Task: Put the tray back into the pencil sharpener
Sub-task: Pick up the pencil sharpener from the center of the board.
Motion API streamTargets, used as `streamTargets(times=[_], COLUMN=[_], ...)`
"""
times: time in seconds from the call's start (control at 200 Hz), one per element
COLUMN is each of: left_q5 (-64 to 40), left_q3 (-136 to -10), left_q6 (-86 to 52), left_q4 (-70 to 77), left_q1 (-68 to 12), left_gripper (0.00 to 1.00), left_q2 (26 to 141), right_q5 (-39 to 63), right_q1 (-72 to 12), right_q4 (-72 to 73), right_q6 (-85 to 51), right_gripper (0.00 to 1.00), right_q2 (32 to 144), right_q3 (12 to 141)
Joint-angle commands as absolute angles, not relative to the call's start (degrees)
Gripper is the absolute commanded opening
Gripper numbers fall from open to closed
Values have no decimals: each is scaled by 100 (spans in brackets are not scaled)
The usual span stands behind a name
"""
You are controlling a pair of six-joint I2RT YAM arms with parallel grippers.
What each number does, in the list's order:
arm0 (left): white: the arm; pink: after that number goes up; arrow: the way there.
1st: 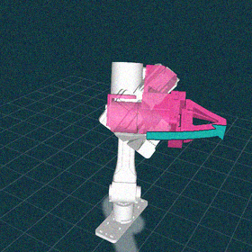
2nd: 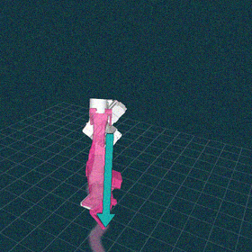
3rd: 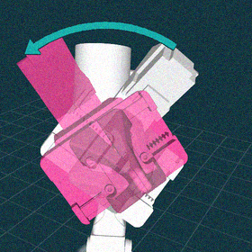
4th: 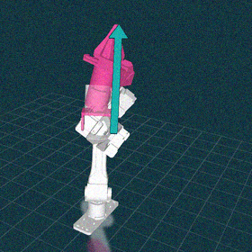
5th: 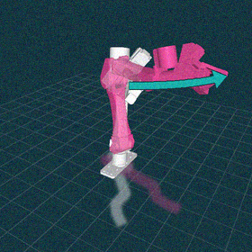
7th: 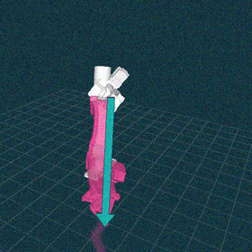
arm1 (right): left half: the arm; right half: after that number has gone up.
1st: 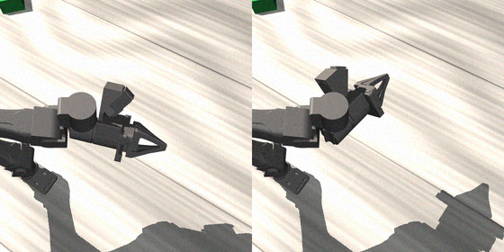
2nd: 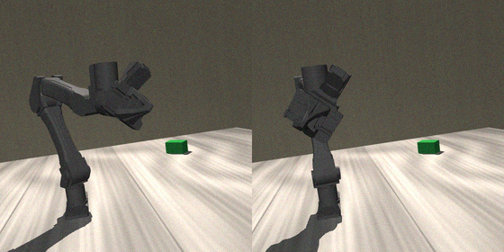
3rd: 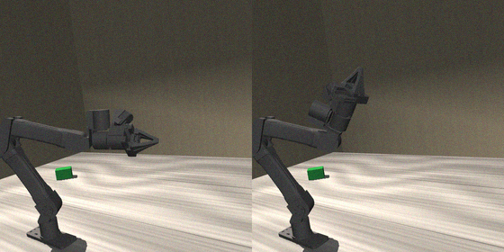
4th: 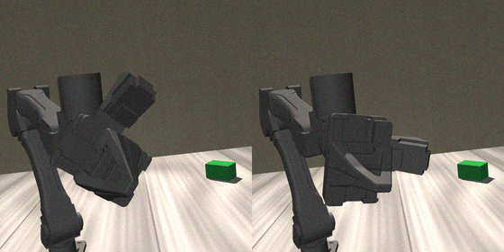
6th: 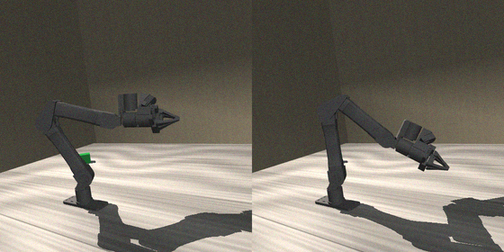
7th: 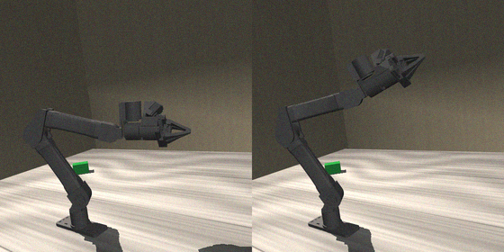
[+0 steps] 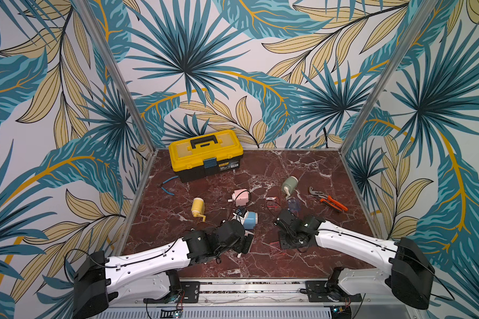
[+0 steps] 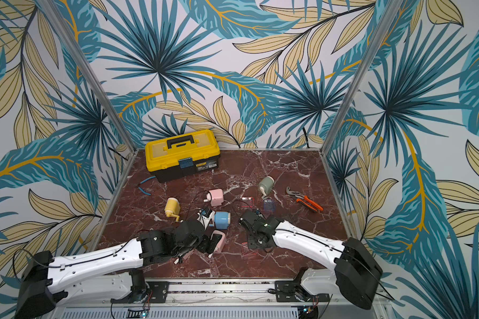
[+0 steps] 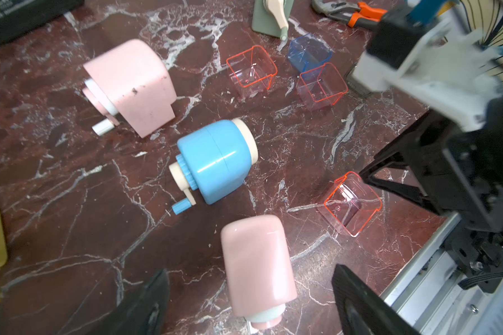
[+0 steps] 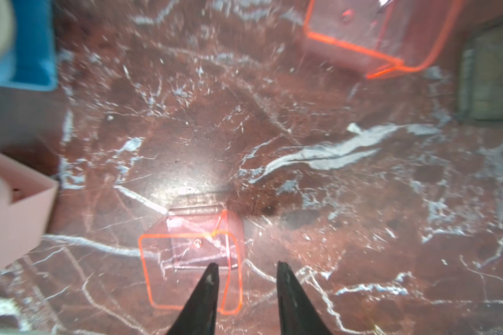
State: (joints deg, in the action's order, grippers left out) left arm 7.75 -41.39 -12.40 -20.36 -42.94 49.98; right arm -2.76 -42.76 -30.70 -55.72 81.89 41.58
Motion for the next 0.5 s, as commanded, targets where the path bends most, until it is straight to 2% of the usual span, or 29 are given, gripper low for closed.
streamTargets(times=[0.0,0.22,0.491], left_q5=[979,937,523], left_q3=[-4052,-3978,-3813], left_q6=[-1306,-1508,-1912], left_q4=[-1941,-1946,-1969], left_q1=[-4307,-4308,-4315], left_gripper=[73,77,77], left_q2=[4896,4775,4745], right_q5=[-506,-983,-782], right_q1=[-4302,-4450,-4763], right_q4=[-3771,-4831,-4835], right_q6=[-5112,-4170,-3501], right_gripper=[4,3,3], right_q2=[7987,7978,8564], right_q3=[4218,4595,4916])
